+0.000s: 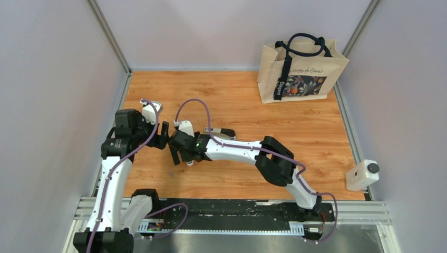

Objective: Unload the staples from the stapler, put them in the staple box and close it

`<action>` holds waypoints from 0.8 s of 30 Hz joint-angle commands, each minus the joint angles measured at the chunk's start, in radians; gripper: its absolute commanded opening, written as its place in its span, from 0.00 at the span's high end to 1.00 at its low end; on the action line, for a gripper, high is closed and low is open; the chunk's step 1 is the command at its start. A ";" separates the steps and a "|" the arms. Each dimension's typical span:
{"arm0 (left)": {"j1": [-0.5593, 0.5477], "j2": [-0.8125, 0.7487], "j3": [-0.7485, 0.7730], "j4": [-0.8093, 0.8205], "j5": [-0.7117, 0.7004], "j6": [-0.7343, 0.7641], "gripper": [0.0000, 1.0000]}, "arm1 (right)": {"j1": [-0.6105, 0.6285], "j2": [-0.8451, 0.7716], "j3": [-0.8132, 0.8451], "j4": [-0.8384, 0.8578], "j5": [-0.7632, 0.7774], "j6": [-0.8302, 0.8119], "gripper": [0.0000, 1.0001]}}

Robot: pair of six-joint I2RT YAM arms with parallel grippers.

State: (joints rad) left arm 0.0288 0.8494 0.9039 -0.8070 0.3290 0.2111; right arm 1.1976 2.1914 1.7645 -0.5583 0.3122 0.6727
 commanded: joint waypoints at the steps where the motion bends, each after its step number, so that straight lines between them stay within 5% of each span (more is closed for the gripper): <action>1: 0.003 0.023 0.004 0.000 -0.050 -0.019 0.17 | 0.007 -0.050 0.046 -0.043 0.005 -0.013 0.08; 5: 0.000 0.056 0.021 -0.001 -0.051 -0.033 0.17 | -0.012 -0.215 -0.074 -0.042 0.038 -0.090 0.04; 12: -0.096 0.115 0.036 0.008 -0.077 -0.026 0.16 | -0.228 -0.478 -0.332 0.026 -0.057 -0.324 0.04; 16: -0.219 0.160 0.027 0.037 -0.131 0.005 0.16 | -0.305 -0.496 -0.375 0.023 -0.071 -0.467 0.03; 24: -0.263 0.258 0.029 0.100 -0.108 -0.036 0.16 | -0.372 -0.378 -0.327 -0.009 -0.142 -0.665 0.03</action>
State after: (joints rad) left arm -0.2050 1.0855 0.9073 -0.7647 0.2253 0.1951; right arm 0.8288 1.7645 1.4071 -0.5602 0.2214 0.1581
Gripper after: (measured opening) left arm 0.834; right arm 0.972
